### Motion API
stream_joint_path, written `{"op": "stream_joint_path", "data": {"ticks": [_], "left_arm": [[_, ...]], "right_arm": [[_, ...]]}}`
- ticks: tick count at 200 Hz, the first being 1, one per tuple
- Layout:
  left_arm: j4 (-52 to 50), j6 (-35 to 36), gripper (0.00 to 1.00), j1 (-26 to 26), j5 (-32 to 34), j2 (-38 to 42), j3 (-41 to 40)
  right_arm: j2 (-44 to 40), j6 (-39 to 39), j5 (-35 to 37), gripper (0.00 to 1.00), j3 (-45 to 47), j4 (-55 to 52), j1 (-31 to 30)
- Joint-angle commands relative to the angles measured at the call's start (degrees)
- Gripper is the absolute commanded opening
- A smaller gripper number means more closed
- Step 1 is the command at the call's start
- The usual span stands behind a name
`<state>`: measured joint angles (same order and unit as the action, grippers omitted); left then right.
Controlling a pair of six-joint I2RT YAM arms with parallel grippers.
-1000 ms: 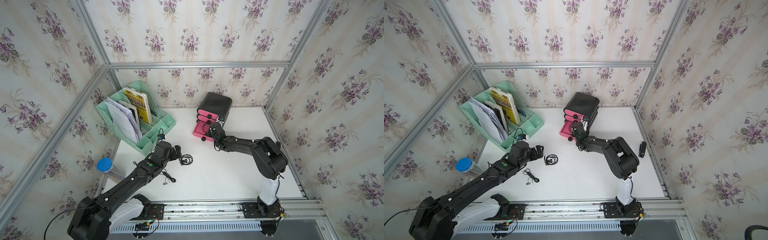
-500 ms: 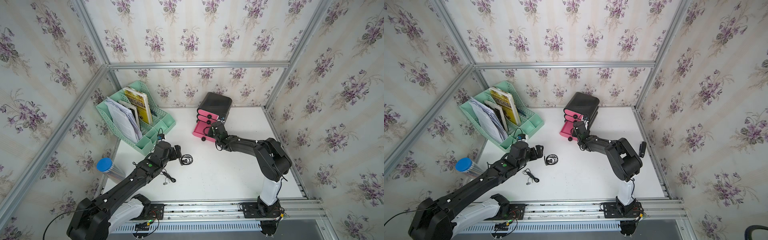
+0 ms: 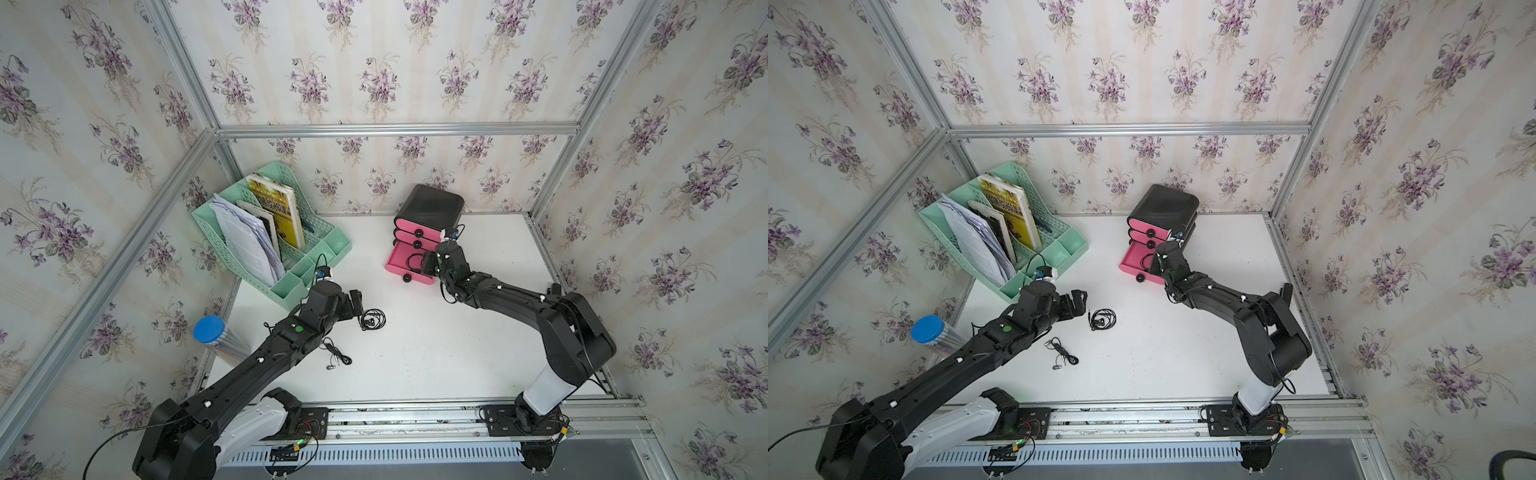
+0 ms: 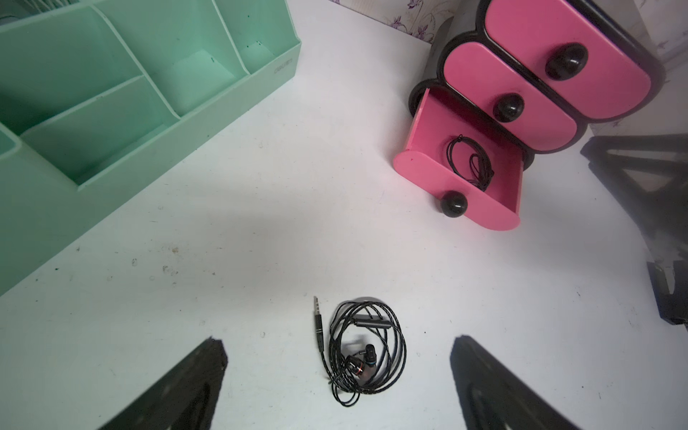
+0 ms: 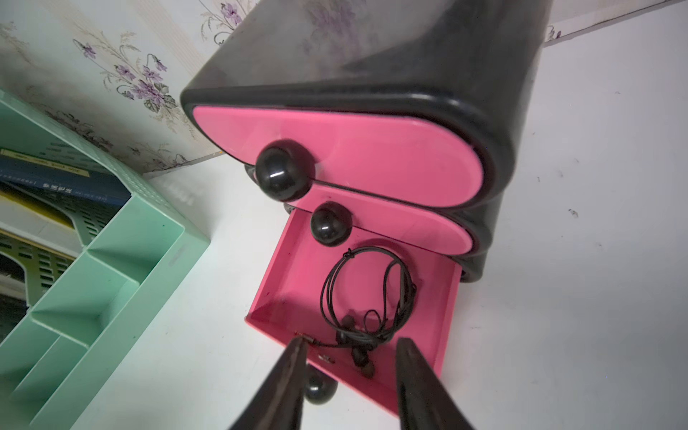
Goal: Place the wired earphones into the drawer by color
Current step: Place the wired earphones in the drawer, then pick up the wired earphones from the center of the board.
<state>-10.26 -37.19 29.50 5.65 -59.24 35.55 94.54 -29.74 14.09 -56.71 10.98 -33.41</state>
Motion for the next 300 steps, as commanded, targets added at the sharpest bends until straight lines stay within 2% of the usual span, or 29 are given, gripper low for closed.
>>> {"op": "stream_joint_path", "data": {"ticks": [1, 22, 46, 64, 113, 156, 191, 202, 256, 300], "left_arm": [[-4.28, 2.51, 0.99, -0.02, -2.33, -1.31, 1.57], [-7.10, 2.77, 0.99, 0.06, -3.62, -2.61, 2.95], [-16.53, -0.90, 0.99, 0.10, -0.03, -3.20, 5.63], [-23.64, -4.68, 0.99, 0.11, 1.85, -2.63, 6.97], [-31.52, -15.33, 0.99, 0.12, 0.65, 3.73, 2.52], [-26.46, -20.27, 1.00, 0.09, -3.63, 5.84, -3.97], [-21.54, -21.67, 0.90, 0.08, -6.20, 3.41, -6.38], [-20.79, -22.17, 0.88, 0.12, -6.53, 2.76, -6.83], [-19.33, -23.53, 0.69, 0.12, -6.46, 3.29, -9.70], [-19.28, -23.37, 0.60, 0.12, -5.74, 3.70, -10.91]], "right_arm": [[-3.57, 3.88, -1.94, 0.62, 1.75, -5.03, 0.09], [-7.83, 8.13, -4.97, 0.67, 3.84, -7.73, 0.43], [-12.91, 11.38, -7.19, 0.81, 7.59, -8.28, 0.37], [-16.67, 11.92, -7.91, 1.00, 10.82, -7.90, 0.39], [-20.88, 12.51, -9.36, 1.00, 14.63, -8.75, 0.54], [-21.58, 12.25, -6.73, 0.97, 15.54, -8.48, 0.54], [-22.54, 11.48, -3.91, 0.91, 16.76, -7.39, 0.57], [-23.40, 11.07, -3.54, 0.91, 17.38, -6.52, 0.71], [-25.29, 9.96, -1.28, 0.95, 19.14, -4.83, 0.71], [-25.55, 9.88, -0.79, 0.95, 19.26, -4.74, 0.73]]}}
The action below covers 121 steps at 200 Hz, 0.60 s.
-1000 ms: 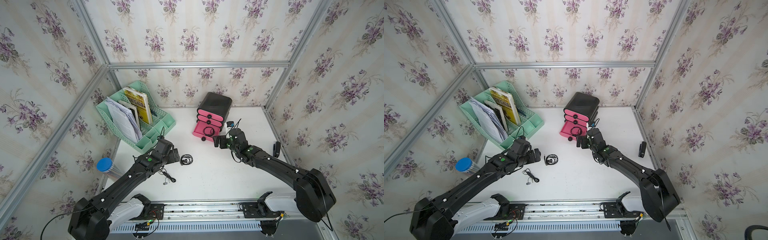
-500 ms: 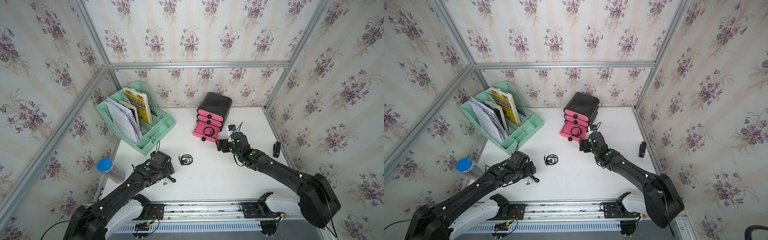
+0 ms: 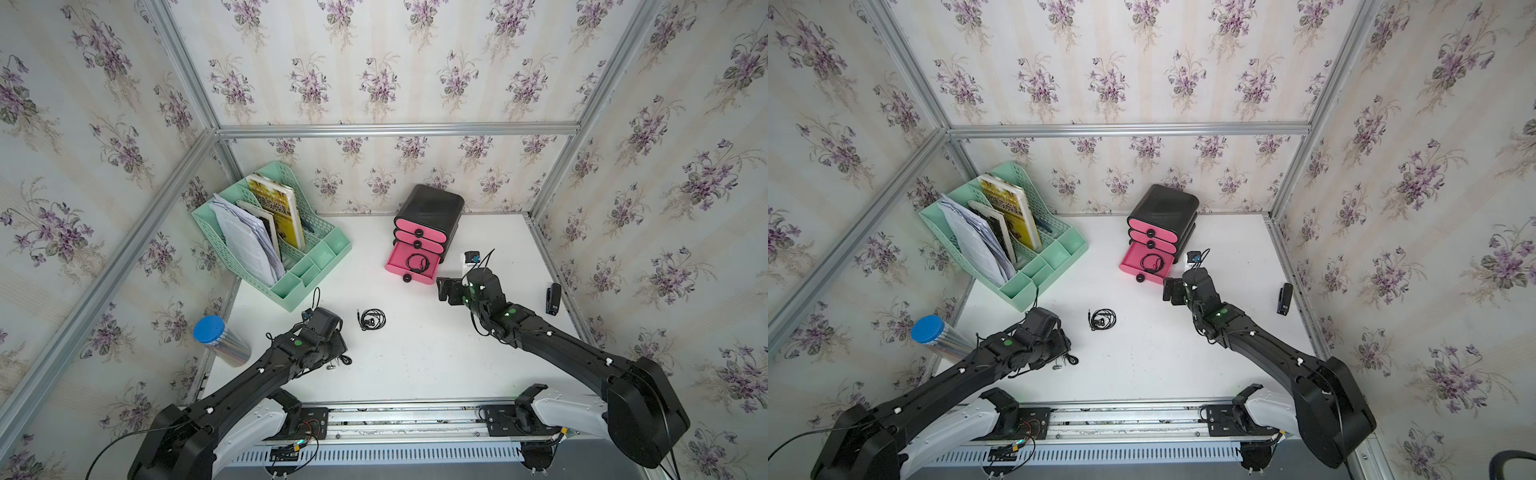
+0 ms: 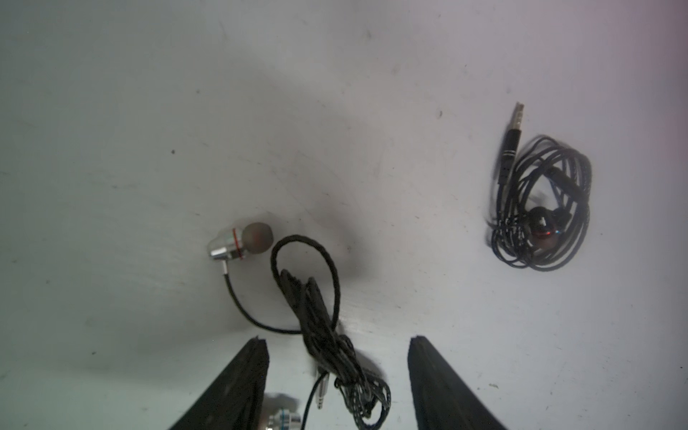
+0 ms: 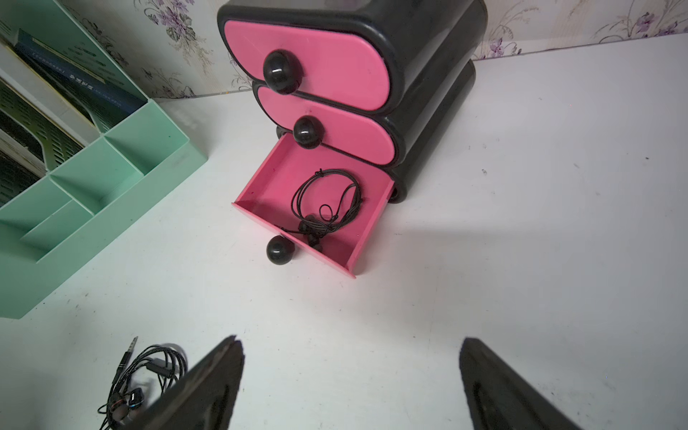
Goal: Place the wired earphones into the drawer by color
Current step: Pick up the wired earphones from the center of the board.
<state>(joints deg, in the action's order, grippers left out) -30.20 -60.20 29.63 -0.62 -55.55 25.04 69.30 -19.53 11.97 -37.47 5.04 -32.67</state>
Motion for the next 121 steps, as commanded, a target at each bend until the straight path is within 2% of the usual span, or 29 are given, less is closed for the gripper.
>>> {"op": "stream_joint_path", "data": {"ticks": [1, 18, 24, 121], "left_arm": [[0.66, -0.35, 0.60, -0.05, 0.53, 0.00, -0.41], [0.94, -0.20, 0.56, -0.04, 0.44, -0.39, -0.60], [1.04, -0.06, 0.50, -0.01, 0.45, -0.50, -0.60], [2.20, 0.09, 0.26, -0.01, 1.24, -0.43, -1.51]], "right_arm": [[-0.30, -0.33, 1.32, 0.95, 0.03, 1.16, 0.02], [-0.30, -0.31, 1.45, 0.95, 0.03, 0.89, 0.01], [-0.39, -0.31, 1.48, 0.95, 0.09, 0.86, -0.02], [-1.57, -0.40, 2.69, 0.95, 0.46, 0.06, -0.03]]}}
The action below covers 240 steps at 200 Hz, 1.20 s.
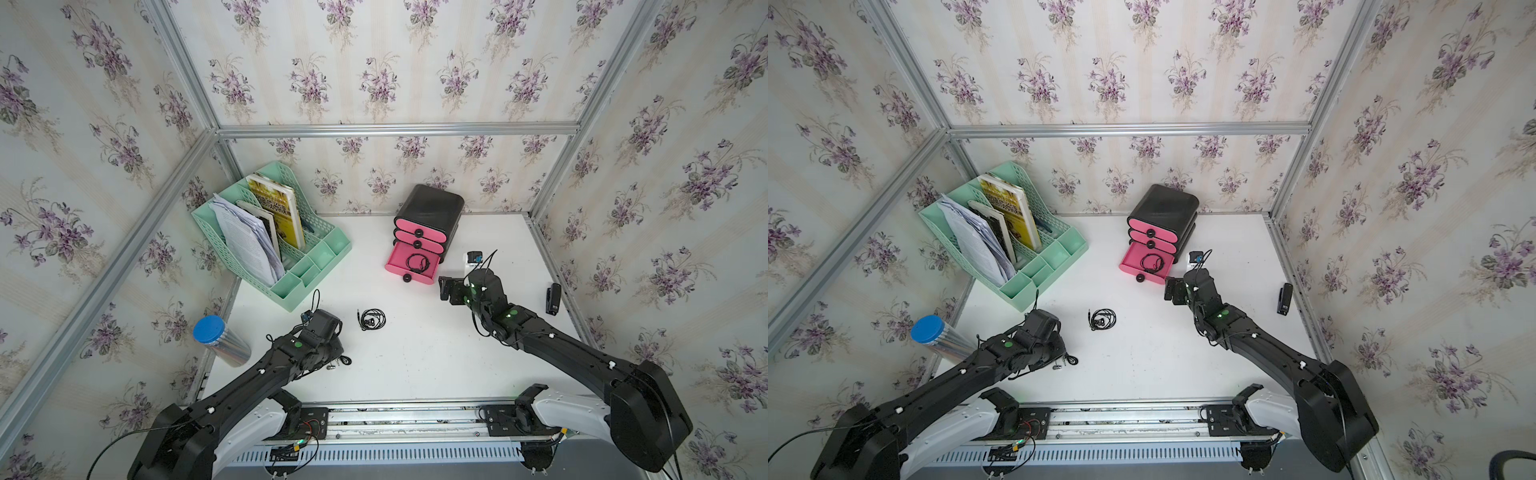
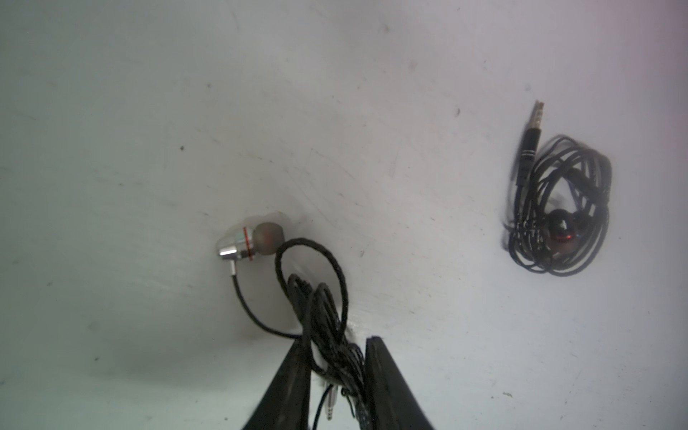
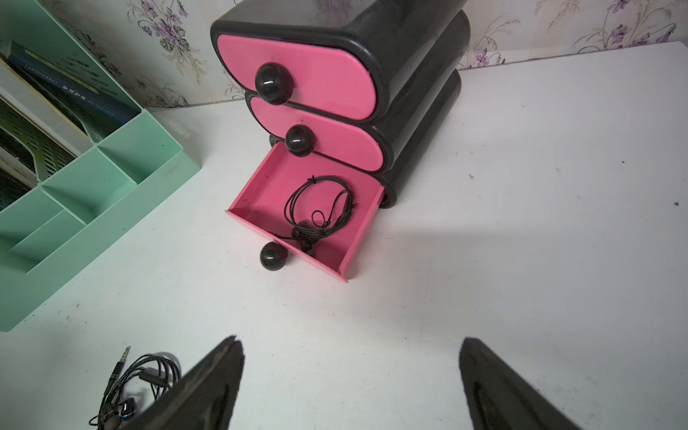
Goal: Place the wired earphones into the drawer by color
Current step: Pick up the wired earphones from the center of the board.
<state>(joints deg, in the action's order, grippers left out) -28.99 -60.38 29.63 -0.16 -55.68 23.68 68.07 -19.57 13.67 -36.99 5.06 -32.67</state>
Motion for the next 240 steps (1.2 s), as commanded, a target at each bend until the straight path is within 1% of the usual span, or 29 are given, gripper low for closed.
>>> {"op": "stream_joint_path", "data": {"ticks": [1, 37, 72, 111, 165, 200, 240], "left_arm": [[0.98, 0.26, 0.26, -0.01, 0.78, -0.35, -0.14], [1.04, 0.27, 0.15, -0.04, 0.91, -0.40, -0.13], [1.13, 0.60, 0.08, -0.01, 1.35, 0.61, 0.05], [1.65, 2.69, 0.04, -0.01, 1.39, 1.10, 1.67], [2.10, 10.07, 0.03, -0.03, 2.23, 1.27, 6.95], [3.21, 15.08, 0.02, -0.08, 2.91, 0.43, 11.78], [5.29, 21.10, 0.01, -0.06, 1.96, -4.25, 20.03]], "right_arm": [[-0.29, -0.32, 0.99, 0.95, -0.01, -0.05, 0.01], [-0.62, -0.29, 1.10, 0.94, 0.02, -0.31, -0.02], [-0.64, -0.29, 1.01, 0.94, 0.10, -0.27, -0.02], [-0.57, -0.29, 0.65, 0.94, 0.12, -0.36, 0.04], [-1.37, -0.38, 0.99, 0.94, 0.23, -1.02, -0.03], [-1.97, -0.38, 1.26, 0.94, 0.26, -1.11, -0.01], [-2.55, -0.73, 1.36, 0.94, 0.19, -1.41, -0.01]]}}
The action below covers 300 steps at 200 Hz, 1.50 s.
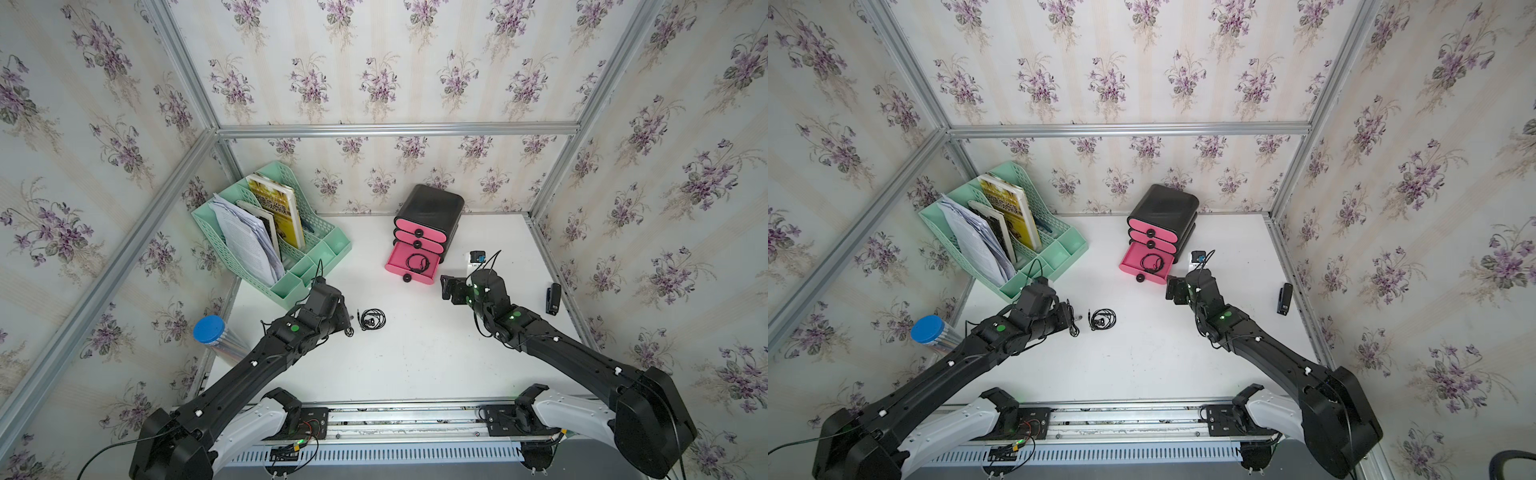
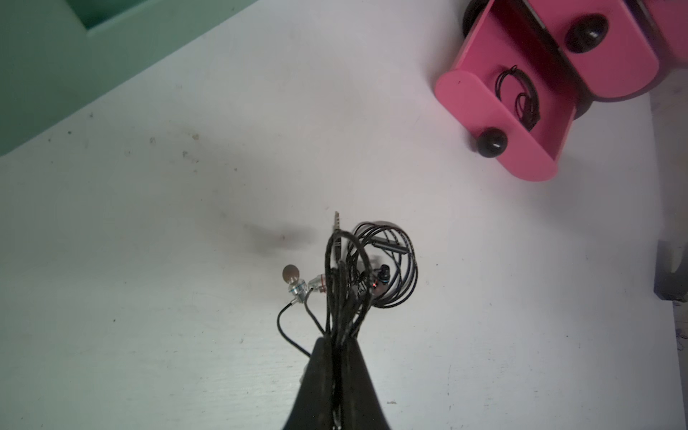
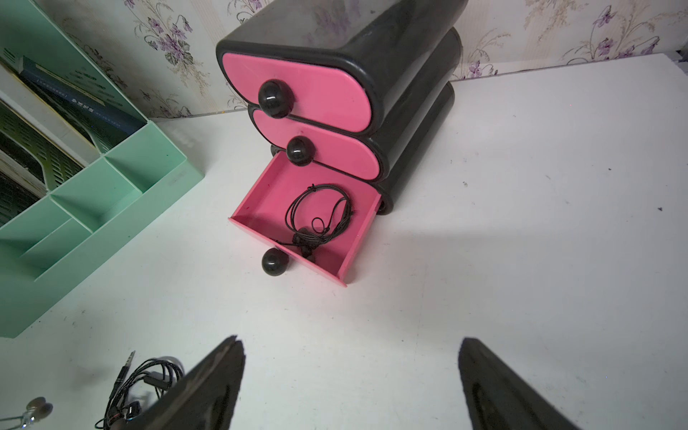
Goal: Place the wired earphones into the drawer by color
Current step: Pick up the wired earphones from the center of the board, then place the wired earphones in the drawer.
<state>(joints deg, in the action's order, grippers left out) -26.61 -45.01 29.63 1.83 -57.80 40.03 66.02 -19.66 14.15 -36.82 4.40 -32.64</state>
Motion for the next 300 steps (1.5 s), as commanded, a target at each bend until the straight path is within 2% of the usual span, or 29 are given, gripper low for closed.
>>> {"op": "stream_joint_path", "data": {"ticks": [1, 55, 124, 198, 300], "left_arm": [[2.94, 5.86, 0.01, -0.04, -0.09, -2.27, 3.80], [3.77, 14.57, 0.01, -0.03, -4.86, -13.19, 18.02], [10.07, 21.38, 0.00, -0.10, -7.83, -27.90, 30.51], [16.52, 23.04, 0.00, -0.19, -12.96, -41.42, 40.27], [18.25, 23.22, 0.00, -0.36, -16.21, -56.15, 51.58]], "right_arm": [[-0.52, -0.64, 0.88, 0.94, 0.00, -0.78, -0.04], [-2.85, -0.57, 1.75, 0.94, 0.08, -2.02, 0.00], [-6.17, -0.49, 2.63, 0.94, 0.69, -3.59, -0.03], [-9.72, -0.36, 4.17, 0.94, 2.13, -4.87, -0.05], [-12.41, -0.20, 5.35, 0.94, 2.89, -6.52, -0.02]]}}
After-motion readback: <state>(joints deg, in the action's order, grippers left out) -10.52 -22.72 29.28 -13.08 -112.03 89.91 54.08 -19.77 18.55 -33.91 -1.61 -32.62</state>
